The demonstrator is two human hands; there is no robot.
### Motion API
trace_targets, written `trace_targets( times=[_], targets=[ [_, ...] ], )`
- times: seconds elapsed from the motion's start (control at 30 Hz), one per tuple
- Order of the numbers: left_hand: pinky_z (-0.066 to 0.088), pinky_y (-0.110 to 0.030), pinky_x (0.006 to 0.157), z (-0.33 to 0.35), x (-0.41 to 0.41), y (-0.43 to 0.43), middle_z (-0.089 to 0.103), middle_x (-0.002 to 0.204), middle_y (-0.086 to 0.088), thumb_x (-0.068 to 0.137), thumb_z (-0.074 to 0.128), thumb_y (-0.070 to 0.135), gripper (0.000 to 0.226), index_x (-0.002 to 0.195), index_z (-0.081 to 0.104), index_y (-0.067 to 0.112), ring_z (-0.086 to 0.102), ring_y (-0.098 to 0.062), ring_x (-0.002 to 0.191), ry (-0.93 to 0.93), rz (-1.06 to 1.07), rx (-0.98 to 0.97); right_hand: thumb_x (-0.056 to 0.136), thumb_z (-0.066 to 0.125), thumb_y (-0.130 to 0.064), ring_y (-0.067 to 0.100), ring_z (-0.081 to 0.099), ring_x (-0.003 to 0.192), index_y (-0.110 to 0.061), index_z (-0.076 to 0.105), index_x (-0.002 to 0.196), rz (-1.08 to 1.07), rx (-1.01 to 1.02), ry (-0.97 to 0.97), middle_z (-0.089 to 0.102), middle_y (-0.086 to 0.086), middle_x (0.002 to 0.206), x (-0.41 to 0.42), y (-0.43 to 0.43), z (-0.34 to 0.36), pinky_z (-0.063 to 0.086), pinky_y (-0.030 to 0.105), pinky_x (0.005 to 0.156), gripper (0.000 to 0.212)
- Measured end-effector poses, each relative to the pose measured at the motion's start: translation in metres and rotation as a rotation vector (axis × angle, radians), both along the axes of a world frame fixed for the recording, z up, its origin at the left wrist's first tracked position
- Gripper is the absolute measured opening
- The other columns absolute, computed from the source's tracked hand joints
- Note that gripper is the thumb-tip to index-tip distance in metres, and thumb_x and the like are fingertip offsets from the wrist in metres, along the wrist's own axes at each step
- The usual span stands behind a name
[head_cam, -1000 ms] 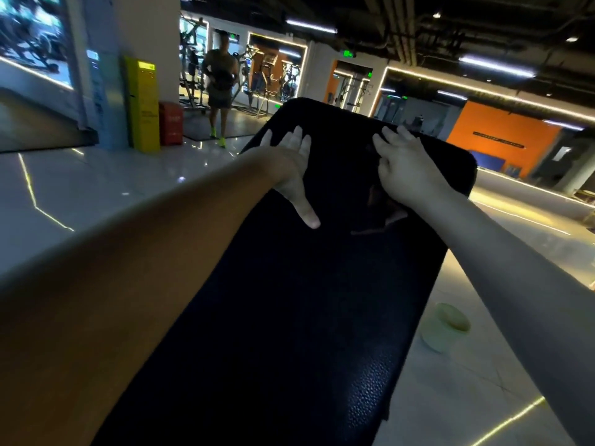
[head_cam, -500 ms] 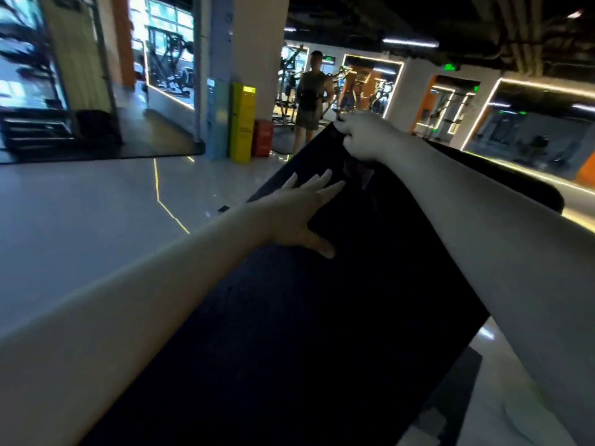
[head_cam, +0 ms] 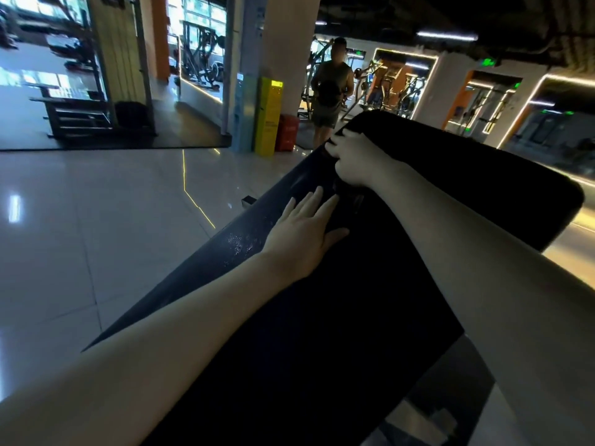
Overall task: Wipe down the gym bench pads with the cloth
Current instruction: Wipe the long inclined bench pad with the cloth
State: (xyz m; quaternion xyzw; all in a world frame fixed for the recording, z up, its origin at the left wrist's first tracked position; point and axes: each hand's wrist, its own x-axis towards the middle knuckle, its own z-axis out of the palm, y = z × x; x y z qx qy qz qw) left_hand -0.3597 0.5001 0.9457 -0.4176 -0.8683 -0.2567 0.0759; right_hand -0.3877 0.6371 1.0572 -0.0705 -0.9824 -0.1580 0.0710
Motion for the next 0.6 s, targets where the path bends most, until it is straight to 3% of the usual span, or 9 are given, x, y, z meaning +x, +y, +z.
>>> trace_targets(
  times=[0.1, 0.23, 0.4, 0.5, 0.6],
  targets=[
    [-0.007, -0.037, 0.122, -0.006, 0.002, -0.004, -0.002, 0.166, -0.008, 0.104, 0.032, 0.047, 0.067, 0.158, 0.010, 0.014, -0.004, -0.019, 0.152, 0.017, 0.010, 0.006, 0.100, 0.031, -0.007, 0.026, 0.004, 0.150, -0.012, 0.021, 0.154, 0.034, 0.016, -0.072, 0.012, 0.008, 0.163, 0.014, -0.008, -0.016, 0.004, 0.040, 0.120, 0.055],
    [-0.008, -0.038, 0.123, -0.017, 0.000, -0.008, -0.003, 0.166, -0.007, 0.105, 0.031, 0.041, 0.062, 0.158, 0.009, 0.016, -0.008, -0.018, 0.152, 0.011, -0.033, 0.062, 0.099, 0.035, -0.006, 0.022, -0.001, 0.150, -0.012, 0.021, 0.154, 0.119, -0.021, -0.115, 0.009, 0.005, 0.163, 0.058, -0.011, -0.032, 0.000, 0.038, 0.120, 0.056],
    [-0.002, -0.038, 0.124, -0.030, -0.003, -0.003, 0.005, 0.165, -0.010, 0.104, 0.034, 0.042, 0.061, 0.155, 0.021, 0.012, -0.001, -0.021, 0.153, 0.054, -0.036, 0.182, 0.099, 0.036, -0.004, 0.017, -0.005, 0.150, -0.015, 0.022, 0.153, 0.162, -0.105, -0.141, 0.006, 0.003, 0.163, 0.090, -0.002, -0.035, -0.005, 0.031, 0.118, 0.057],
    [0.002, -0.033, 0.124, -0.034, -0.006, 0.001, 0.011, 0.164, -0.011, 0.096, 0.019, 0.056, 0.077, 0.152, 0.025, 0.003, 0.006, -0.021, 0.152, 0.086, 0.003, 0.241, 0.100, 0.037, -0.004, 0.019, -0.002, 0.150, -0.015, 0.026, 0.152, 0.157, -0.121, -0.107, 0.008, 0.003, 0.163, 0.070, 0.004, -0.031, -0.003, 0.033, 0.118, 0.054],
    [-0.002, -0.030, 0.123, -0.036, -0.008, 0.002, 0.004, 0.165, -0.011, 0.086, 0.003, 0.064, 0.093, 0.155, 0.016, 0.002, -0.001, -0.019, 0.153, 0.066, 0.060, 0.213, 0.100, 0.036, -0.005, 0.023, 0.001, 0.150, -0.015, 0.029, 0.152, 0.151, -0.106, -0.039, 0.010, 0.006, 0.163, 0.033, 0.007, -0.030, 0.000, 0.035, 0.119, 0.054]
  ],
)
